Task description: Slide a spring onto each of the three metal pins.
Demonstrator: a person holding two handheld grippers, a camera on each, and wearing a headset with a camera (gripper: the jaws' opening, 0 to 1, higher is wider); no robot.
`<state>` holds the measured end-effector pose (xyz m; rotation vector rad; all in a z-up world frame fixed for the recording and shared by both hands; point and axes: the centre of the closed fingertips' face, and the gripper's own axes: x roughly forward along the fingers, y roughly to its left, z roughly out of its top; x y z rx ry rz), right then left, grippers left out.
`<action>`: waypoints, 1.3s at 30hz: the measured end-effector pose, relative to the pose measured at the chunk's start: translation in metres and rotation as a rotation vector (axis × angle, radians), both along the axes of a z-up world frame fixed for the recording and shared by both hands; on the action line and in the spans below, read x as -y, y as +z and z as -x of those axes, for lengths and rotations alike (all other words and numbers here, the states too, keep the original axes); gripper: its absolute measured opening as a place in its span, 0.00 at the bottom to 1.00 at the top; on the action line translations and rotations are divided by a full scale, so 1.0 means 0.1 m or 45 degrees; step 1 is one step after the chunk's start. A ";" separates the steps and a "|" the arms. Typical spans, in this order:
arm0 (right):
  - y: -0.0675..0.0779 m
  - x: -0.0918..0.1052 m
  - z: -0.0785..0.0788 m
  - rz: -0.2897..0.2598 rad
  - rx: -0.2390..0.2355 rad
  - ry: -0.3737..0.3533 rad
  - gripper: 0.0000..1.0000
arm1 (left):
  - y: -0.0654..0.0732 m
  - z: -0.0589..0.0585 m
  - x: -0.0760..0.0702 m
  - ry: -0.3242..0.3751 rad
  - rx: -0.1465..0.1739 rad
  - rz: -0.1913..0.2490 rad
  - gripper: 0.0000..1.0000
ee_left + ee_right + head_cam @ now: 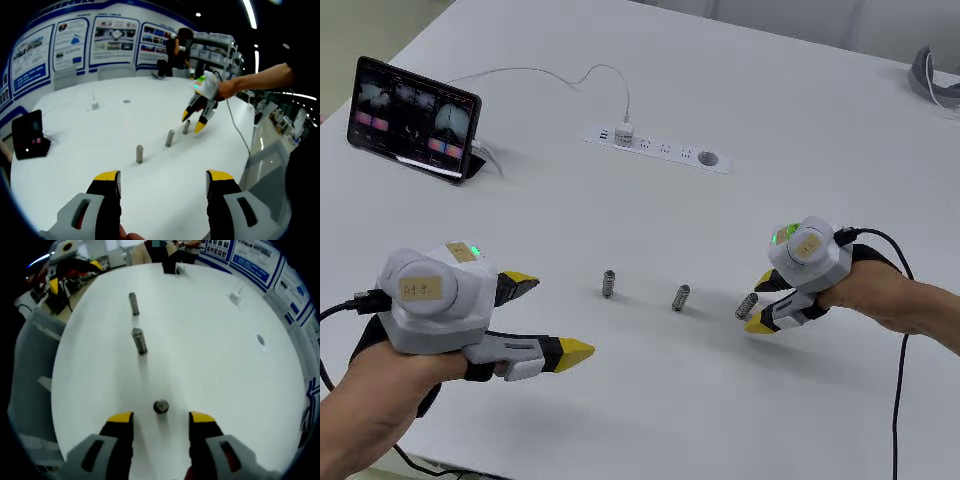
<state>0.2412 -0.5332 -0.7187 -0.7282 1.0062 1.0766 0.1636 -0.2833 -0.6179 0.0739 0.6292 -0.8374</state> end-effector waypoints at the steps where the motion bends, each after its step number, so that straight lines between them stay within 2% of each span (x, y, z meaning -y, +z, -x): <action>1: 0.01 0.01 0.01 -0.006 0.003 -0.015 0.47 | 0.00 0.00 0.00 -0.003 0.001 0.000 0.71; 5: 0.06 0.03 0.05 -0.056 0.006 -0.059 0.52 | 0.01 -0.02 0.00 -0.013 0.006 -0.001 0.71; 13: 0.22 0.09 0.10 -0.183 0.053 -0.226 0.60 | 0.01 -0.01 0.03 -0.022 0.004 -0.002 0.73; 21: 0.43 0.06 0.17 -0.319 0.103 -0.378 0.64 | 0.05 -0.05 0.03 -0.011 0.003 0.006 0.74; 25: 0.57 0.01 0.20 -0.411 0.127 -0.465 0.66 | 0.08 -0.06 0.05 -0.020 0.008 0.002 0.74; 39: 0.69 -0.07 0.37 -0.548 0.169 -0.563 0.74 | 0.13 -0.11 0.07 -0.023 0.010 -0.001 0.75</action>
